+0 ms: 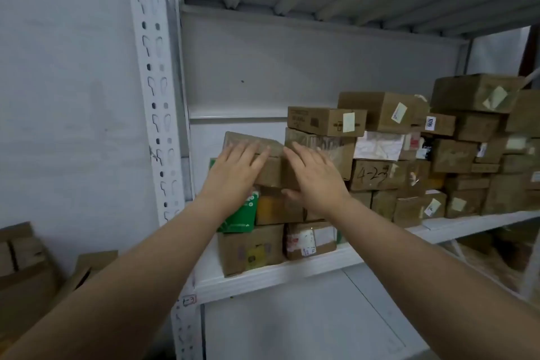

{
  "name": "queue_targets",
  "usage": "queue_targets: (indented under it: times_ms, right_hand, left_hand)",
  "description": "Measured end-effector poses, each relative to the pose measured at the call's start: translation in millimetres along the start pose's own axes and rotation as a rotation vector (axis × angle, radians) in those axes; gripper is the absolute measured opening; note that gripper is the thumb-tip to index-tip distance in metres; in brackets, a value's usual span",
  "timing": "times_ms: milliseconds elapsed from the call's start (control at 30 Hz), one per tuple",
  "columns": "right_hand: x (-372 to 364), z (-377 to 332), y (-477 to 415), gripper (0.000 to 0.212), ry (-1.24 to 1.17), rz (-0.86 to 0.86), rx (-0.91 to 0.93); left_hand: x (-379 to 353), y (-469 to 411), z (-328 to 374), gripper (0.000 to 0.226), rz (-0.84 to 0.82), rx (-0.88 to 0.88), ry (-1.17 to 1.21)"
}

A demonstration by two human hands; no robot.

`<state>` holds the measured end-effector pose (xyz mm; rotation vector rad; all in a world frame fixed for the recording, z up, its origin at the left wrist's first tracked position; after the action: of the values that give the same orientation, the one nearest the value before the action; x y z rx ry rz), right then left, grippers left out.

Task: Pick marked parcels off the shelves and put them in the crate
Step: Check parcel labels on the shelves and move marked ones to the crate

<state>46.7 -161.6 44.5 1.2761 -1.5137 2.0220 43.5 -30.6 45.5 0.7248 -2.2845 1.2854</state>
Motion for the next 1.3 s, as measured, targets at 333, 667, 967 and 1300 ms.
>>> queue_targets:
  times_ms: [333,667,967,1300]
  right_hand:
    - [-1,11,7,0.082,-0.077,0.21,0.168]
    - [44,5,36,0.079,-0.576,0.476,0.053]
    - [60,-31,81,0.055,-1.558,0.484,-0.187]
    - [42,-38,96,0.071,-1.752,0.445,-0.376]
  left_hand:
    - [34,14,-2,0.064,0.337,-0.035,-0.068]
    - [91,46,-9,0.071,0.463,0.225,0.609]
    - [41,46,18,0.08,-0.078,0.846,1.995]
    - [56,58,6,0.06,0.181,0.939,2.129]
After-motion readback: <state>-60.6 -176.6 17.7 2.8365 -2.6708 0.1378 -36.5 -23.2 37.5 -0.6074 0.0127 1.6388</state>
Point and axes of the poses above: each hand's wrist, its own y-axis away from the middle knuckle, its own x-axis out of the back of the hand, z = x × y, the point moved 7 cm from there along -y, towards the middle knuckle, and after that the axes turned 8 degrees about -y, right-handed, at the moved point
